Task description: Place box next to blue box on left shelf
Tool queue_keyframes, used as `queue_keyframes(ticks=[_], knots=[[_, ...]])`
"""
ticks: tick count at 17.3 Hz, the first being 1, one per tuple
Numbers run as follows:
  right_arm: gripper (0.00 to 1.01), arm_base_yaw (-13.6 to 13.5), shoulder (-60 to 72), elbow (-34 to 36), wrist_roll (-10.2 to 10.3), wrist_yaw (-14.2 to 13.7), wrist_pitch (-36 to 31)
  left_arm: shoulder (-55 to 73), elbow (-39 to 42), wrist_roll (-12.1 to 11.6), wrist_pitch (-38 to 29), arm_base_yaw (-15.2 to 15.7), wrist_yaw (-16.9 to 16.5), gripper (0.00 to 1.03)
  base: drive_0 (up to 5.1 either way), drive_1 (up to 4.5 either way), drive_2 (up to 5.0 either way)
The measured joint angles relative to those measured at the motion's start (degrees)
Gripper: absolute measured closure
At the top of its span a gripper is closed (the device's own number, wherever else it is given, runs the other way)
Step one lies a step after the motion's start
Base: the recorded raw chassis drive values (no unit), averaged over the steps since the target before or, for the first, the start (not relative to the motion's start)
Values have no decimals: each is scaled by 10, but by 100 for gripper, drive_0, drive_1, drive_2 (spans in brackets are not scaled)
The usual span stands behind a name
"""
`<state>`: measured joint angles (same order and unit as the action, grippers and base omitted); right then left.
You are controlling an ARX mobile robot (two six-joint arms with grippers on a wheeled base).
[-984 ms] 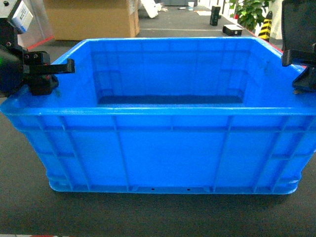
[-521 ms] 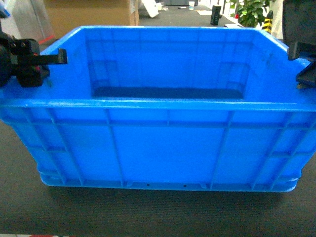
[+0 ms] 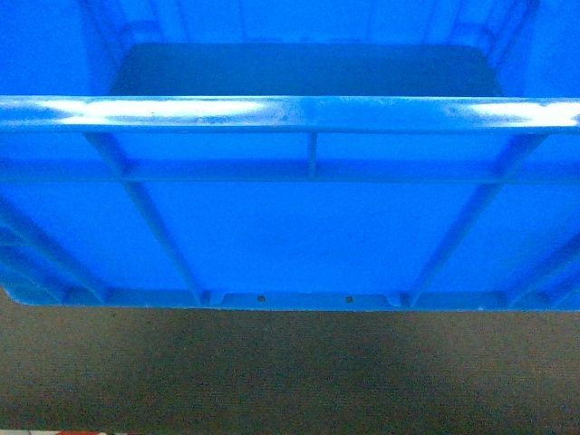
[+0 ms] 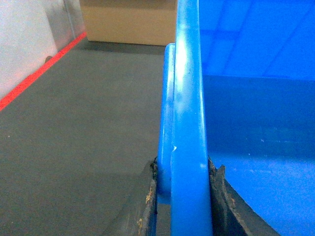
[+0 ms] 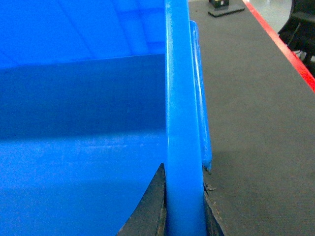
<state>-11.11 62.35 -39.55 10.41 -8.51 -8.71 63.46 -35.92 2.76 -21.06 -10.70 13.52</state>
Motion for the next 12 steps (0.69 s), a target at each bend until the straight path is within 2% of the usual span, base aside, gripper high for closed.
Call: queue_keyframes(ticks=[1, 3, 12], knots=[[91, -13, -17, 11, -13, -20, -13, -13, 13, -3, -10, -5, 6, 83, 0, 0, 0], [91, -13, -23, 12, -21, -22, -16, -14, 13, -3, -13, -5, 7, 84, 0, 0, 0], [91, -13, -22, 14, -23, -23, -14, -12, 13, -9, -8, -6, 9, 84, -19, -19, -19]])
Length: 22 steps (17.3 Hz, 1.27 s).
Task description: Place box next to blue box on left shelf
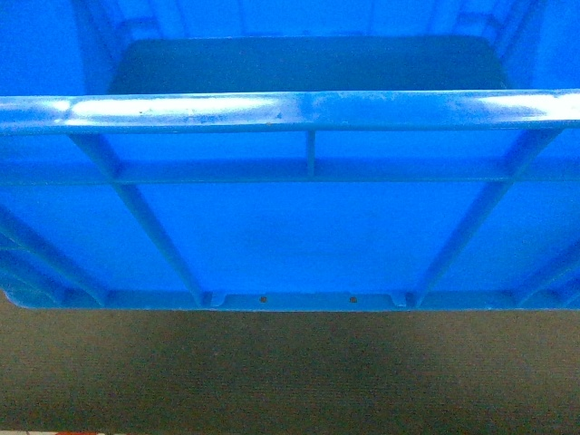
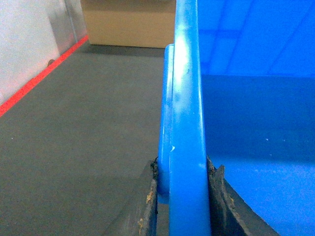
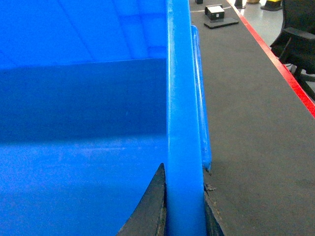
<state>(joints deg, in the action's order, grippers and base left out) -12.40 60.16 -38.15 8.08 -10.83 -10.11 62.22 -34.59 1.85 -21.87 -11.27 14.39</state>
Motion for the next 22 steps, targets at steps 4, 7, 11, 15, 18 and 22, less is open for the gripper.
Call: queue_keyframes(ticks=[4, 7, 11, 15, 18, 22], knots=[[91, 0, 0, 0, 0, -1, 0, 0, 0, -3, 0, 0, 0, 84, -176, -176, -176], [91, 0, 0, 0, 0, -1, 0, 0, 0, -3, 0, -1, 0, 84, -145, -145, -145], [91, 0, 0, 0, -1, -1, 0, 0, 0, -3, 0, -1, 1, 84, -154, -154, -154], [91, 0, 0, 0, -1, -1, 0, 0, 0, -4, 0, -1, 1, 84, -141, -141, -141], [91, 0, 0, 0, -2, -2, 0, 0, 0, -4, 0, -1, 1, 84, -157, -157, -157], [91, 0, 0, 0, -2, -2, 0, 0, 0, -5, 0, -1, 2, 84, -140, -140, -140]])
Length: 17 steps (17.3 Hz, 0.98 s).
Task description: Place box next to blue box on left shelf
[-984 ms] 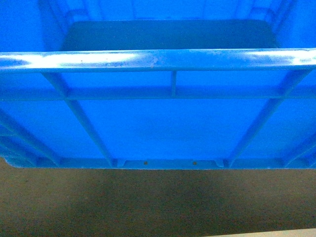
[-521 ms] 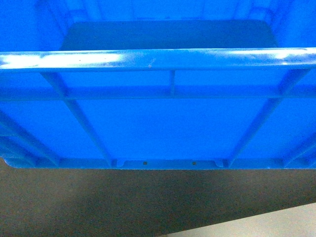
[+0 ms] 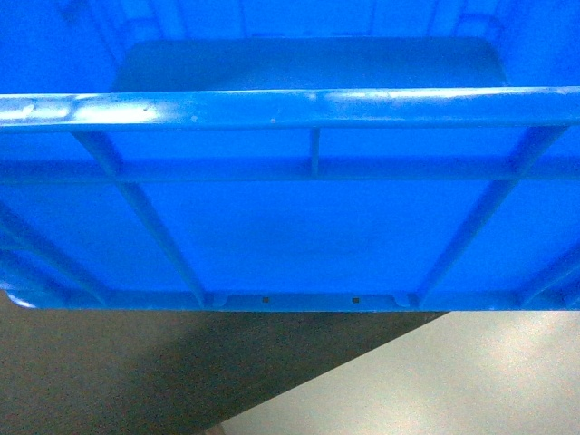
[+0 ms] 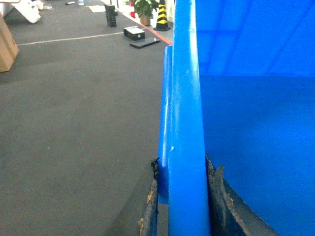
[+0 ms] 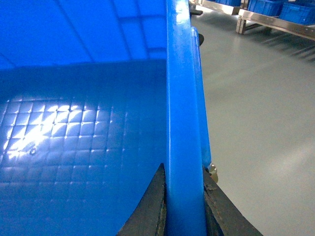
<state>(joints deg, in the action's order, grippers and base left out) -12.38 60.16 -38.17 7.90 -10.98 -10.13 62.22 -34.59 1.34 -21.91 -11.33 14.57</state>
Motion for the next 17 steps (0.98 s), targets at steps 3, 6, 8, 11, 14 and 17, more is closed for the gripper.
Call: queue_keyframes(ticks=[3, 6, 8, 11, 14, 17], knots=[[91, 0, 0, 0, 0, 0, 0, 0, 0, -1, 0, 0, 0, 84, -136, -136, -136], [91, 0, 0, 0, 0, 0, 0, 0, 0, -1, 0, 0, 0, 84, -136, -136, -136], [91, 0, 0, 0, 0, 1, 0, 0, 0, -1, 0, 0, 0, 84, -136, -136, -136], [91, 0, 0, 0, 0, 1, 0, 0, 0, -1, 0, 0, 0, 84, -136, -136, -136], [91, 0, 0, 0, 0, 1, 0, 0, 0, -1, 0, 0, 0, 84, -153, -153, -153], [91, 0, 0, 0, 0, 0, 0, 0, 0, -1, 0, 0, 0, 84, -149, -149, -149]])
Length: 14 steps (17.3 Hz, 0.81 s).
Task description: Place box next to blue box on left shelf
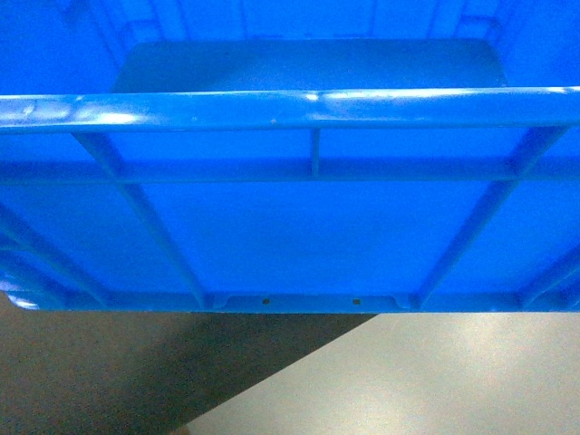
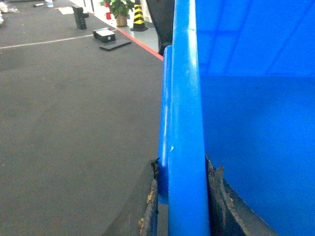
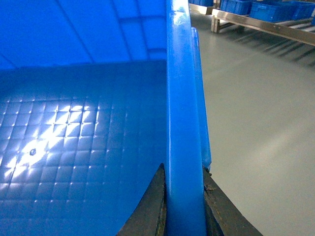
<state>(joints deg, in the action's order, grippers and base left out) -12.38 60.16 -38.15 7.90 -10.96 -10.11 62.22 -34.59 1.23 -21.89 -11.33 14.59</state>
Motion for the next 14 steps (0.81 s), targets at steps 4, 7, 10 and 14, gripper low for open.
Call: queue_keyframes(ticks=[4, 7, 10, 14], knots=[[91, 0, 0, 0, 0, 0, 0, 0, 0, -1, 0, 0, 0, 84, -131, -131, -131], [91, 0, 0, 0, 0, 0, 0, 0, 0, -1, 0, 0, 0, 84, -144, -144, -144], [91, 0, 0, 0, 0, 0, 0, 0, 0, -1, 0, 0, 0, 84, -148, -148, -148], [91, 0, 0, 0, 0, 0, 0, 0, 0, -2, 0, 0, 0, 84, -141, -141, -141]])
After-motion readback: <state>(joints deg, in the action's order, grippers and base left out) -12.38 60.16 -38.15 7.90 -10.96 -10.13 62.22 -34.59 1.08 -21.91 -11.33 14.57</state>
